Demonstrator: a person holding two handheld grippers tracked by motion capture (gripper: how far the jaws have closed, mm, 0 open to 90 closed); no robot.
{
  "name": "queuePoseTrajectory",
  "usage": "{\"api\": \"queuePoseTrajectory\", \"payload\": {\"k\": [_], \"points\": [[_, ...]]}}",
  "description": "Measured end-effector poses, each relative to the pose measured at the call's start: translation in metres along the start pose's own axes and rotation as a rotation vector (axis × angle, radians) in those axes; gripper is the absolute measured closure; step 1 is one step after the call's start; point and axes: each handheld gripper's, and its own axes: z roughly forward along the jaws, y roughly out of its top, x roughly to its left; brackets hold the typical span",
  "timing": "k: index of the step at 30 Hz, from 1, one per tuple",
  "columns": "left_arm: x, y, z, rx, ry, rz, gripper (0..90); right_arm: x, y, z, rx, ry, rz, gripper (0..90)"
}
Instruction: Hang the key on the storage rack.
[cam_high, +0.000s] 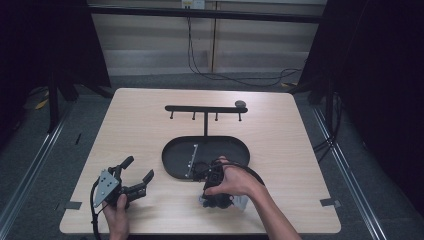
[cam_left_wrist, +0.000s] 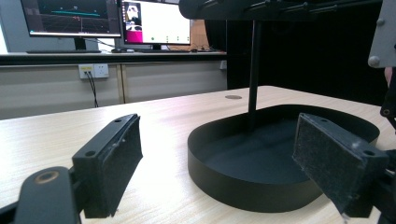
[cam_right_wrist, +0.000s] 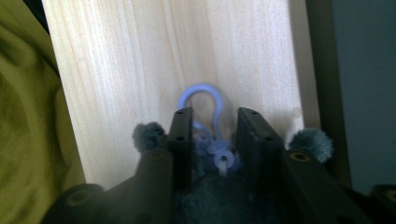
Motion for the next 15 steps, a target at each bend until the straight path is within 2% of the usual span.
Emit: {"api": "queuePoseTrajectory", "payload": {"k": [9,15], "points": [[0.000,0.000,0.000,0.001,0.000,0.000,15.3,0.005,0.003,0.009,0.043,-0.004,-0.045,67.4],[0.000,0.000,0.000,0.000,0.000,0.000,15.3,0.006,0.006,0.015,0.062,0.003,-0.047,71.1]]}}
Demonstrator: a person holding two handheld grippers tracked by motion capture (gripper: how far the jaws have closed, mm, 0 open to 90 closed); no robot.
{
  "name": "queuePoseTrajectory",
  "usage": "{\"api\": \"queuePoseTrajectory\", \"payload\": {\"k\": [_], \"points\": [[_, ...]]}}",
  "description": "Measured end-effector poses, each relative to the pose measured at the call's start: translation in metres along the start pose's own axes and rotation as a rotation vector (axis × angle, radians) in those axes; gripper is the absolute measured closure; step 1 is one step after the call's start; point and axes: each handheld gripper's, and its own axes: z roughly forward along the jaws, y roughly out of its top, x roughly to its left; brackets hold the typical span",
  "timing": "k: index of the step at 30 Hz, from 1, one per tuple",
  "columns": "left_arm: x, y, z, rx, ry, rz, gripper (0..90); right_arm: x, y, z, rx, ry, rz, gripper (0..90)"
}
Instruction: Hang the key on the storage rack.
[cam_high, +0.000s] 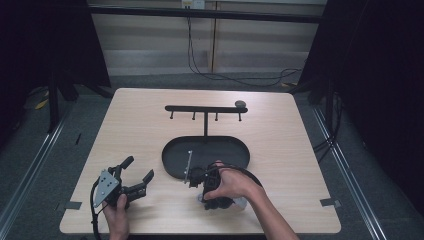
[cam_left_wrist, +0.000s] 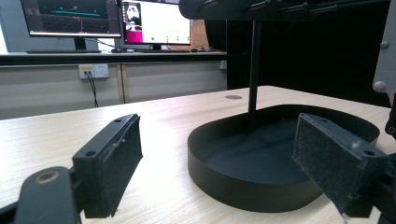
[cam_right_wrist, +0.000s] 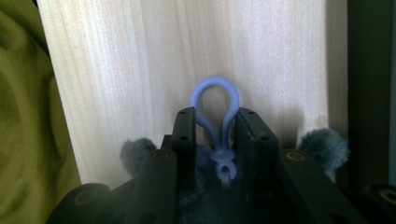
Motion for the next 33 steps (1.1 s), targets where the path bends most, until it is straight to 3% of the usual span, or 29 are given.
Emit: {"api": "queuePoseTrajectory", "payload": {"k": [4,10,16,18,22,28,33], "points": [[0.000,0.000,0.000,0.001,0.000,0.000,15.3,0.000,0.000,0.001,-0.019,0.006,0.009,82.2],[0.000,0.000,0.000,0.001,0.000,0.000,15.3,0.001,-0.001,0.005,-0.021,0.015,0.016,86.4],[0.000,0.000,0.000,0.001,0.000,0.000,15.3,0.003,0.000,0.006,-0.006,0.016,-0.010,80.7],[0.000,0.000,0.000,0.001,0.000,0.000,15.3,0.005,0.002,0.006,0.005,0.002,-0.011,86.5],[0.000,0.000,0.000,0.002,0.000,0.002,15.3,0.006,0.003,0.006,0.028,-0.001,-0.020,87.6],[0.000,0.000,0.000,0.000,0.000,0.000,15.3,0.002,0.001,-0.002,-0.008,0.014,-0.003,87.7],[0.000,0.000,0.000,0.001,0.000,0.001,15.3,0.000,-0.002,-0.016,-0.028,-0.027,0.015,87.7]]}}
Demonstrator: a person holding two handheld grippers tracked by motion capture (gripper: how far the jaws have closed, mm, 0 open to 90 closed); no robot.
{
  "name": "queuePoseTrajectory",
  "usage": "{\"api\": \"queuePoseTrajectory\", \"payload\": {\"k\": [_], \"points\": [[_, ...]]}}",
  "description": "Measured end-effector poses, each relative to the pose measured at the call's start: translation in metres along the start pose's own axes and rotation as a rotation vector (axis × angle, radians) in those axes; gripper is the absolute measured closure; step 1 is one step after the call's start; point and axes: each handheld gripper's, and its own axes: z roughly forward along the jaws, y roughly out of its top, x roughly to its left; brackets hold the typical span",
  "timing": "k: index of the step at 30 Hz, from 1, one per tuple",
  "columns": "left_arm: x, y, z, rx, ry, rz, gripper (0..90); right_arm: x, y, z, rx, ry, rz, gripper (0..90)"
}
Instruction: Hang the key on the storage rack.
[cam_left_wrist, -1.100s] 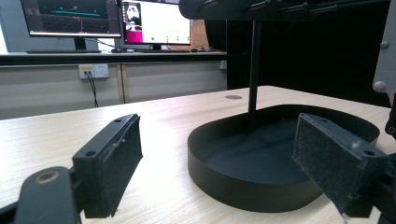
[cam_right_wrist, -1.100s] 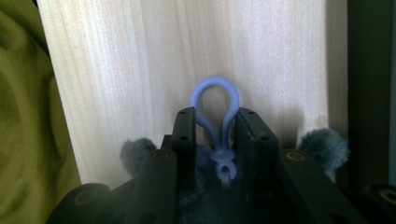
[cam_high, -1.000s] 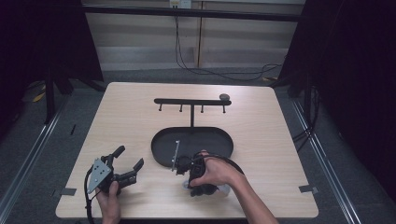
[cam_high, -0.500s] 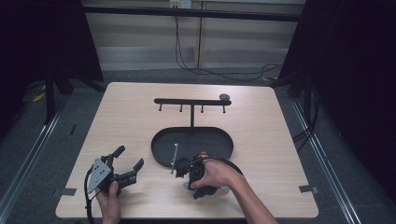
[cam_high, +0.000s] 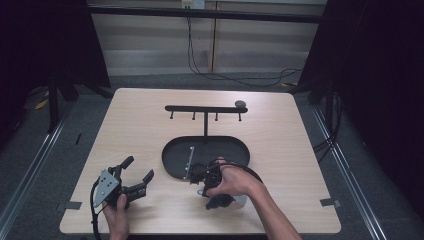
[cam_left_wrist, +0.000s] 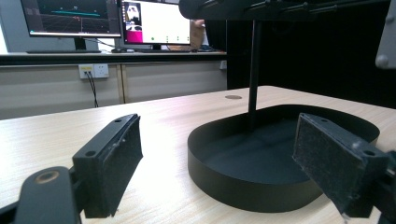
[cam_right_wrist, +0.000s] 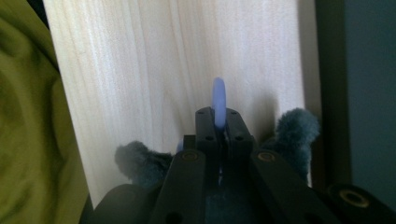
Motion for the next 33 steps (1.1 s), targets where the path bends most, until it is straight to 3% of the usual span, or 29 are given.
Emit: {"api": "queuePoseTrajectory", "payload": {"k": [11,22,33], "points": [[0.000,0.000,0.000,0.000,0.000,0.000,15.3,-0.004,-0.010,-0.022,-0.012,0.009,0.034,87.6],[0.000,0.000,0.000,0.000,0.000,0.000,15.3,-0.007,-0.020,-0.046,-0.048,-0.018,0.073,87.6],[0.000,0.000,0.000,0.000,0.000,0.000,15.3,-0.007,-0.024,-0.066,-0.074,-0.045,0.067,87.6]]}}
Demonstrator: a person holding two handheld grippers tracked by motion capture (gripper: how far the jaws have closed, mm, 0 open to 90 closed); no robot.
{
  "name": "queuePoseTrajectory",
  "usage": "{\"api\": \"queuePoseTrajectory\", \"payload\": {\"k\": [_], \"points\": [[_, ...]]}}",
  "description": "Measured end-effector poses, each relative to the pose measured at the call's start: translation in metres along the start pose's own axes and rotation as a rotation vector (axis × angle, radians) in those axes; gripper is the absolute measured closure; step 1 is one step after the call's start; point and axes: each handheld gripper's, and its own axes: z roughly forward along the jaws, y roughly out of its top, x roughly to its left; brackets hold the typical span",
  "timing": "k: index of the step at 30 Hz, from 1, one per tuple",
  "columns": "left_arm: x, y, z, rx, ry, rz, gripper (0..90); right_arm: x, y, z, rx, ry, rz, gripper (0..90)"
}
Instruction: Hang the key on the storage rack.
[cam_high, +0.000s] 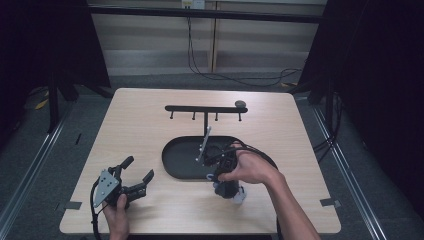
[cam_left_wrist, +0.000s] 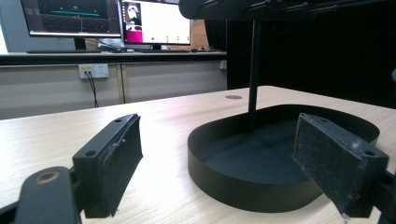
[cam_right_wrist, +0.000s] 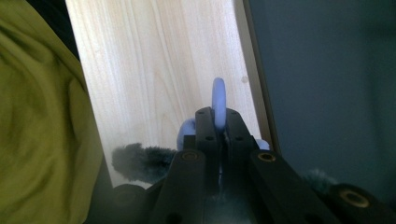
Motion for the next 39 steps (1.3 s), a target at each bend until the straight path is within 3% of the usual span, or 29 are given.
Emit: {"api": "queuePoseTrajectory", "payload": {"k": [15,39], "points": [[0.000,0.000,0.000,0.000,0.000,0.000,15.3,-0.003,-0.006,-0.024,-0.051,-0.030,0.020,87.7],[0.000,0.000,0.000,0.000,0.000,0.000,15.3,-0.009,-0.006,-0.059,-0.029,-0.066,-0.002,87.7]]}}
